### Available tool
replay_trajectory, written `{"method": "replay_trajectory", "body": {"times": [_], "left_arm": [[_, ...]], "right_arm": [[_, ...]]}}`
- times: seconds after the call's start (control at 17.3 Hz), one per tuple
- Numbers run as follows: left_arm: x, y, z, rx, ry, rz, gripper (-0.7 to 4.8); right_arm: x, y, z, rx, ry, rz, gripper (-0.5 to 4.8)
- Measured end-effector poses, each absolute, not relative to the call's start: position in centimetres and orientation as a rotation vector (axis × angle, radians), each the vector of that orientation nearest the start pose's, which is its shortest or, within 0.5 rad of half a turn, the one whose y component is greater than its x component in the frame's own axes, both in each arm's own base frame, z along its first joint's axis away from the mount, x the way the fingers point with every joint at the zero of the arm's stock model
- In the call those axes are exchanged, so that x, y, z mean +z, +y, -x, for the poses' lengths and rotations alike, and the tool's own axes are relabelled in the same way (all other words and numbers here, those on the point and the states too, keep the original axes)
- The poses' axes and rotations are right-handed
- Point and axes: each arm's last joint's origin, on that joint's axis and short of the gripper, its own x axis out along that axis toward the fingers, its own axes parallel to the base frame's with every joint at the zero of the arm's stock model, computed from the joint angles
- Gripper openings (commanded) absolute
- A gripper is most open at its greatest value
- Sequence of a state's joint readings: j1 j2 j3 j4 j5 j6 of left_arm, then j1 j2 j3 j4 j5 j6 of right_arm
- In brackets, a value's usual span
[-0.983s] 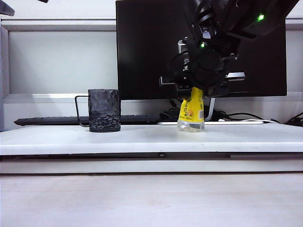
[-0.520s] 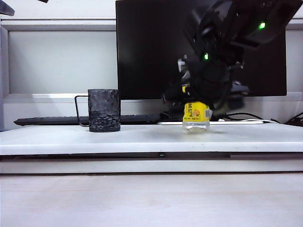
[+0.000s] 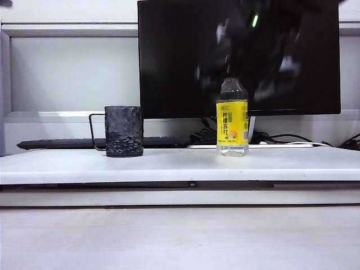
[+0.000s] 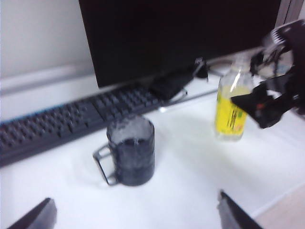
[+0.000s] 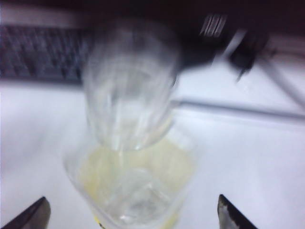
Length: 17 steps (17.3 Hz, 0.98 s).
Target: Carefully pick up the bottle and pour some water from the bottle into the cup.
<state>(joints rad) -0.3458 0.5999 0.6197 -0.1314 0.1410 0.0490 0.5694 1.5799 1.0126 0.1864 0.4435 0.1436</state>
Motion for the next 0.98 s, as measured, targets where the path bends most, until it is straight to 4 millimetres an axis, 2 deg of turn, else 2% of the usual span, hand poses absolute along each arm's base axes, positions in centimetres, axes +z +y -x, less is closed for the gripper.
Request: {"method": "replay_trajectory", "body": {"times": [0.12,0.29,0.52,0.58,0.69,0.75,0.87,0.93,0.98], "left_arm": [[31.2,-4.8,-12.2,-0.488,0.052,-0.046,4.79],[32.4,-4.0,-9.8,-0.487,-0.058,0.007,4.79],[33.2,-2.4,-5.5,-0.488,-0.206,0.037,4.79],[33.0,-2.0,-4.4,-0.488,-0.224,0.039,4.79],[32.7,-1.4,-2.5,-0.492,-0.259,0.043,4.79],[31.7,-1.1,-1.7,-0.493,-0.206,0.038,4.79],[30.2,-1.1,-1.9,-0.482,-0.064,0.024,4.79],[29.4,-1.2,-2.3,-0.456,-0.023,0.021,4.79],[28.5,-1.3,-2.9,-0.438,0.007,0.018,4.79]], "right_arm": [[27.6,16.8,-28.5,0.113,0.322,0.039,4.79],[32.3,15.0,-25.5,0.146,0.211,-0.018,4.79],[38.8,10.9,-18.9,0.216,0.019,-0.100,4.79],[39.8,9.9,-17.0,0.259,-0.007,-0.113,4.79],[40.8,7.6,-13.0,0.340,-0.014,-0.116,4.79],[40.9,5.5,-9.5,0.398,-0.002,-0.111,4.79],[39.5,3.4,-5.8,0.457,0.008,-0.088,4.79],[38.7,2.8,-5.0,0.459,0.010,-0.085,4.79],[37.1,2.4,-4.3,0.458,0.024,-0.079,4.79]]}}
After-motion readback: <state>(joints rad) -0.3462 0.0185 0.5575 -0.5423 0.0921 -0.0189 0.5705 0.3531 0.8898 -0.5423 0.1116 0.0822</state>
